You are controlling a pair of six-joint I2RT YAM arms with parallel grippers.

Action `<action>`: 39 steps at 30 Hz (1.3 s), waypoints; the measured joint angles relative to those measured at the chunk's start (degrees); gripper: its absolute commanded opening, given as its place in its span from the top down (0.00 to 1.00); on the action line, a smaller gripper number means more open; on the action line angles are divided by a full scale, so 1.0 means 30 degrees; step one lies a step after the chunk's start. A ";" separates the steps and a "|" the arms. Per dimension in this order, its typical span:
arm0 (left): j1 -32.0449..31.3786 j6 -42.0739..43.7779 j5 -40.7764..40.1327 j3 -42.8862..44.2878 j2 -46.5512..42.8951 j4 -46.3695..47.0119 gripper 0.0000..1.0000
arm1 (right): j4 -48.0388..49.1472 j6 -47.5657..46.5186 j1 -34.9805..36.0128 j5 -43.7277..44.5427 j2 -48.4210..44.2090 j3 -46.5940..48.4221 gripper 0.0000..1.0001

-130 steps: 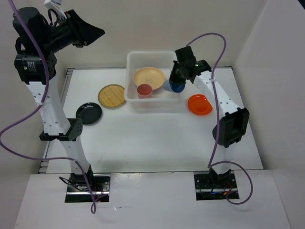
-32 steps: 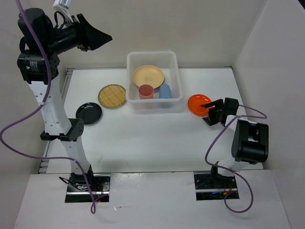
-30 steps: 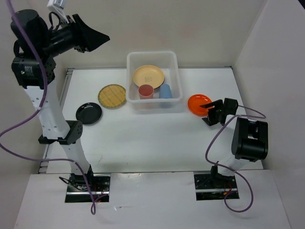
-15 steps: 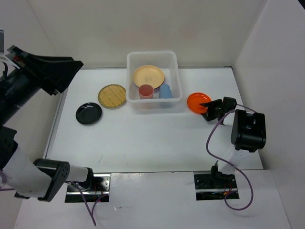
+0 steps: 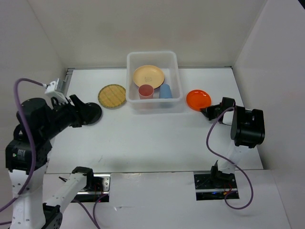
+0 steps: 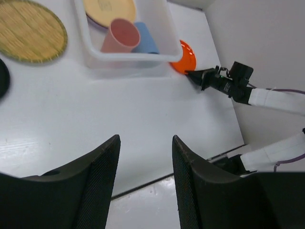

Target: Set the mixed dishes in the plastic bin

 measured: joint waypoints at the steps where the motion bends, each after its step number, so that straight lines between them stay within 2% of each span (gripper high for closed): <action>1: -0.0007 -0.0197 0.0204 -0.1107 -0.0321 0.0277 0.46 | -0.0015 0.0029 0.0000 0.0007 0.0015 0.0007 1.00; 4: -0.0015 -0.0707 0.0619 -0.3322 -0.0568 0.1107 0.46 | -0.0007 0.0029 0.0000 0.0000 0.0022 0.0015 1.00; 6: -0.0015 -0.0969 0.0758 -0.3716 -0.0350 0.1537 0.46 | -0.0131 0.0015 0.0000 0.0015 -0.0066 0.0015 1.00; 9: -0.0015 -0.1013 0.0860 -0.3723 -0.0146 0.2186 0.46 | -0.1020 -0.0095 0.0000 0.0175 -0.0750 0.0015 1.00; 14: -0.0022 -0.1027 0.1180 -0.3723 -0.0153 0.2965 0.46 | -0.2907 -0.0350 0.0000 0.0561 -0.3563 0.0561 1.00; 20: -0.0044 -0.0940 0.1639 -0.3723 -0.0073 0.3242 0.46 | -0.4444 -0.0867 0.0109 0.0860 -0.6805 0.2616 1.00; 23: -0.0044 -0.0896 0.1654 -0.3723 0.0022 0.3264 0.46 | -0.5442 -0.1450 0.0772 0.1180 -0.7468 0.4422 1.00; 26: -0.0044 -0.0889 0.1785 -0.3963 0.0058 0.3526 0.46 | -0.6390 -0.2331 0.2441 0.1005 -0.6404 0.7963 1.00; 30: -0.0058 -0.0889 0.1887 -0.4080 0.0240 0.3723 0.46 | -0.6564 -0.3162 0.5202 0.0372 -0.3271 1.2794 1.00; 35: -0.0058 -0.0889 0.1872 -0.4342 0.0393 0.4007 0.46 | -0.7759 -0.4189 0.7992 0.0102 0.1064 1.7005 1.00; 39: -0.0058 -0.0889 0.1749 -0.4758 0.0401 0.4065 0.46 | -0.8684 -0.4976 0.9245 0.0517 0.4612 1.9445 1.00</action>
